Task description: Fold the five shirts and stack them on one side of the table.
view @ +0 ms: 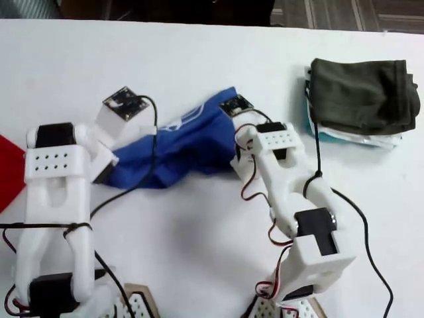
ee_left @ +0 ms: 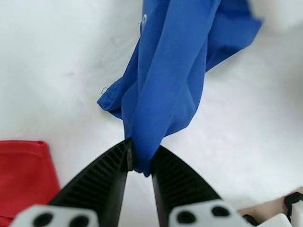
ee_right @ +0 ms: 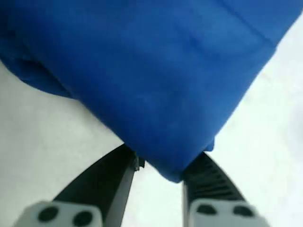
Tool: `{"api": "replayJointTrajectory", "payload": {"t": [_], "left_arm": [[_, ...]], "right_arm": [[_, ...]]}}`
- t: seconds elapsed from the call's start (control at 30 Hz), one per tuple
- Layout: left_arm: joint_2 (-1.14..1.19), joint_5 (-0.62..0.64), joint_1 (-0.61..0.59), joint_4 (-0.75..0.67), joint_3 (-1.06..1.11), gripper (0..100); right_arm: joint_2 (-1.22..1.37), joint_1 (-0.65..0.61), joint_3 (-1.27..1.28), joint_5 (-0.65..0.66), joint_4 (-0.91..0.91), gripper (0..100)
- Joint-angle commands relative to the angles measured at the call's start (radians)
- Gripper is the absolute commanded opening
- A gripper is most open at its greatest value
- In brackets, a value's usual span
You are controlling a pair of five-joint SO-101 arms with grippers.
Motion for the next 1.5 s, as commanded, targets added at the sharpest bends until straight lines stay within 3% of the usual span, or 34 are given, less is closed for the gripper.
{"api": "replayJointTrajectory", "payload": {"t": [0.0,0.3,0.6,0.8,0.93,1.23,1.47], "left_arm": [[-0.035,0.003,-0.021,-0.006,-0.004,3],[-0.034,0.003,-0.025,-0.006,-0.004,3],[-0.034,0.003,-0.018,-0.005,-0.004,3],[-0.041,0.018,-0.018,-0.003,-0.007,3],[-0.040,0.081,-0.017,-0.005,-0.008,3],[-0.034,0.078,-0.018,-0.012,0.010,3],[-0.034,0.078,-0.018,-0.017,0.010,3]], "right_arm": [[-0.059,0.008,-0.006,0.005,-0.012,1.5],[-0.090,0.041,-0.021,0.006,0.027,1.9],[-0.372,0.079,-0.049,0.012,0.191,1.9],[-0.489,0.079,-0.046,0.014,0.197,1.9],[-0.486,0.048,-0.011,0.014,0.139,1.9],[-0.489,-0.071,0.221,0.012,0.128,2.5],[-0.495,-0.070,0.233,0.163,0.248,17.6]]}}
